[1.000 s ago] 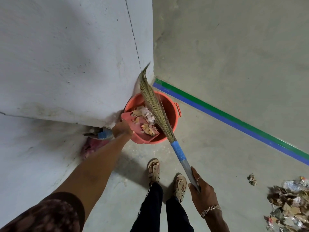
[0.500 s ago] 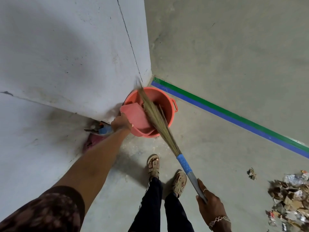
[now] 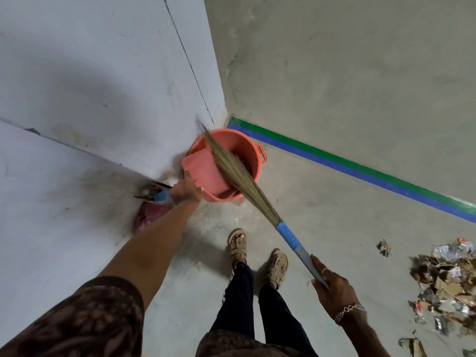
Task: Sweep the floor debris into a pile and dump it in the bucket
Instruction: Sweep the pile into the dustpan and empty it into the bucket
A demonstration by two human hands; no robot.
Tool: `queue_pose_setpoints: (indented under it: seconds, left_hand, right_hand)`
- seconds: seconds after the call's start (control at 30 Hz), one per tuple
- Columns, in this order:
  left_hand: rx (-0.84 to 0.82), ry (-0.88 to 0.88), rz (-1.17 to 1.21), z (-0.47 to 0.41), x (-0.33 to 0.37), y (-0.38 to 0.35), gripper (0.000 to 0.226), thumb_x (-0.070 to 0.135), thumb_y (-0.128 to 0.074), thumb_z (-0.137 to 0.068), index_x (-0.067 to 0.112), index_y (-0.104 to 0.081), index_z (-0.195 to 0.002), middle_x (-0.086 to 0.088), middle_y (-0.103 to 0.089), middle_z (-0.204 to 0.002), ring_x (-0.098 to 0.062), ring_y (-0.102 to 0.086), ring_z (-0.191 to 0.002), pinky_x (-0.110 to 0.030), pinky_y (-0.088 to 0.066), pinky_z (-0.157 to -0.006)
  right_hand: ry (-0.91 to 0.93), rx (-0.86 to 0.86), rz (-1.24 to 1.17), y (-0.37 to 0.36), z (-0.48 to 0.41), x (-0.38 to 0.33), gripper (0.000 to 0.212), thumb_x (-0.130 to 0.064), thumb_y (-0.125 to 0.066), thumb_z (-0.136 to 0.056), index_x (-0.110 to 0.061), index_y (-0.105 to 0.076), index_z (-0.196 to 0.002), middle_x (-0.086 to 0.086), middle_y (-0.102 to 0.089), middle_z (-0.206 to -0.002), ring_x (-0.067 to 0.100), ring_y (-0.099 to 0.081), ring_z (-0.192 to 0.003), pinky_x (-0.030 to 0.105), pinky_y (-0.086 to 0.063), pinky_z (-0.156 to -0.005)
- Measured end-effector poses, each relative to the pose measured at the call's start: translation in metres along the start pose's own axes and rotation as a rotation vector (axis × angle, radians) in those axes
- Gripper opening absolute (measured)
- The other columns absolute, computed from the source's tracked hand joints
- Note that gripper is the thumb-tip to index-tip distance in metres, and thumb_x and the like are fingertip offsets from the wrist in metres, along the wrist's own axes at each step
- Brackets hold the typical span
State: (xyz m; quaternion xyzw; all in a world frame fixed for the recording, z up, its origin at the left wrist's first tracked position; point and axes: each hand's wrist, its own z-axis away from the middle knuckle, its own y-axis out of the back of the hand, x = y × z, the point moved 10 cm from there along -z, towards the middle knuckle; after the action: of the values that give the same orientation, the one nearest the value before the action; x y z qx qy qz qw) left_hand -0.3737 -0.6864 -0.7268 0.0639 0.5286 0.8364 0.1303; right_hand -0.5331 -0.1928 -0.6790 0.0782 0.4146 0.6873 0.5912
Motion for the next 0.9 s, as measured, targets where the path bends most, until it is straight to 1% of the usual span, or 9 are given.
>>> queue_pose_setpoints:
  seconds: [0.1,0.17,0.23,0.33,0.4,0.53,0.67,0.8,0.9]
  left_hand:
    - [0.013,-0.034,0.006,0.020,-0.005,0.009,0.069,0.050,-0.065,-0.086,0.022,-0.038,-0.143,-0.012,-0.070,-0.108,-0.036,-0.068,-0.097,-0.038,-0.047,-0.069]
    - [0.023,-0.065,0.012,0.029,-0.006,0.015,0.073,0.050,-0.064,-0.086,0.023,-0.034,-0.146,-0.013,-0.070,-0.107,-0.037,-0.068,-0.095,-0.039,-0.049,-0.070]
    - [0.052,-0.091,0.013,0.036,-0.007,0.020,0.080,0.050,-0.065,-0.085,0.025,-0.029,-0.152,-0.015,-0.070,-0.106,-0.039,-0.068,-0.094,-0.041,-0.050,-0.070]
    - [0.074,-0.171,0.076,0.057,0.002,0.032,0.082,0.046,-0.069,-0.087,0.028,-0.028,-0.156,-0.017,-0.070,-0.109,-0.041,-0.068,-0.095,-0.043,-0.050,-0.070]
    - [0.068,-0.236,0.120,0.071,0.012,0.037,0.082,0.046,-0.071,-0.086,0.031,-0.031,-0.156,-0.016,-0.071,-0.112,-0.041,-0.068,-0.095,-0.044,-0.051,-0.072]
    - [0.021,-0.353,0.139,0.086,0.043,0.039,0.085,0.058,-0.069,-0.079,0.044,-0.027,-0.151,-0.011,-0.072,-0.107,-0.040,-0.069,-0.088,-0.042,-0.054,-0.070]
    - [-0.033,-0.505,0.129,0.109,0.094,0.048,0.086,0.060,-0.068,-0.078,0.046,-0.026,-0.151,-0.009,-0.073,-0.105,-0.038,-0.070,-0.090,-0.042,-0.055,-0.072]
    - [-0.064,-0.655,0.096,0.145,0.156,0.058,0.083,0.064,-0.065,-0.078,0.045,-0.030,-0.150,-0.007,-0.074,-0.101,-0.034,-0.070,-0.094,-0.040,-0.054,-0.079]
    - [-0.125,-0.744,0.082,0.174,0.206,0.054,0.082,0.072,-0.065,-0.075,0.043,-0.034,-0.146,-0.006,-0.073,-0.107,-0.035,-0.069,-0.096,-0.040,-0.055,-0.078]
  right_hand:
    - [-0.031,0.042,-0.137,0.002,0.015,0.012,0.074,-0.017,-0.072,-0.086,-0.052,-0.036,-0.141,-0.008,-0.070,-0.089,0.013,-0.062,-0.068,0.028,-0.050,-0.065]
    - [-0.056,0.072,-0.233,0.002,0.023,0.019,0.071,-0.015,-0.073,-0.084,-0.047,-0.045,-0.141,-0.010,-0.073,-0.101,0.008,-0.065,-0.074,0.027,-0.052,-0.068]
    - [-0.088,0.105,-0.305,0.007,0.033,0.019,0.066,-0.012,-0.074,-0.084,-0.037,-0.052,-0.141,-0.010,-0.072,-0.104,0.004,-0.062,-0.073,0.022,-0.048,-0.065]
    - [-0.149,0.144,-0.353,0.017,0.046,0.018,0.061,-0.013,-0.074,-0.084,-0.029,-0.054,-0.140,-0.008,-0.065,-0.090,0.002,-0.054,-0.064,0.020,-0.042,-0.061]
    - [-0.174,0.159,-0.385,0.025,0.055,0.022,0.062,-0.015,-0.073,-0.085,-0.027,-0.054,-0.142,-0.009,-0.063,-0.086,0.004,-0.054,-0.064,0.023,-0.045,-0.062]
    - [-0.236,0.195,-0.457,0.037,0.073,0.040,0.062,-0.016,-0.074,-0.084,-0.026,-0.054,-0.142,-0.015,-0.057,-0.072,0.004,-0.052,-0.056,0.029,-0.051,-0.062]
    - [-0.321,0.272,-0.611,0.041,0.097,0.056,0.059,-0.010,-0.072,-0.087,-0.029,-0.054,-0.139,0.000,-0.055,-0.056,0.014,-0.047,-0.042,0.026,-0.043,-0.044]
    - [-0.408,0.348,-0.706,0.040,0.119,0.075,0.060,-0.009,-0.070,-0.087,-0.027,-0.054,-0.141,0.003,-0.053,-0.055,0.019,-0.046,-0.041,0.027,-0.042,-0.042]
    - [-0.484,0.384,-0.758,0.036,0.134,0.095,0.060,-0.013,-0.070,-0.087,-0.027,-0.052,-0.143,0.006,-0.054,-0.059,0.018,-0.046,-0.042,0.026,-0.041,-0.042]
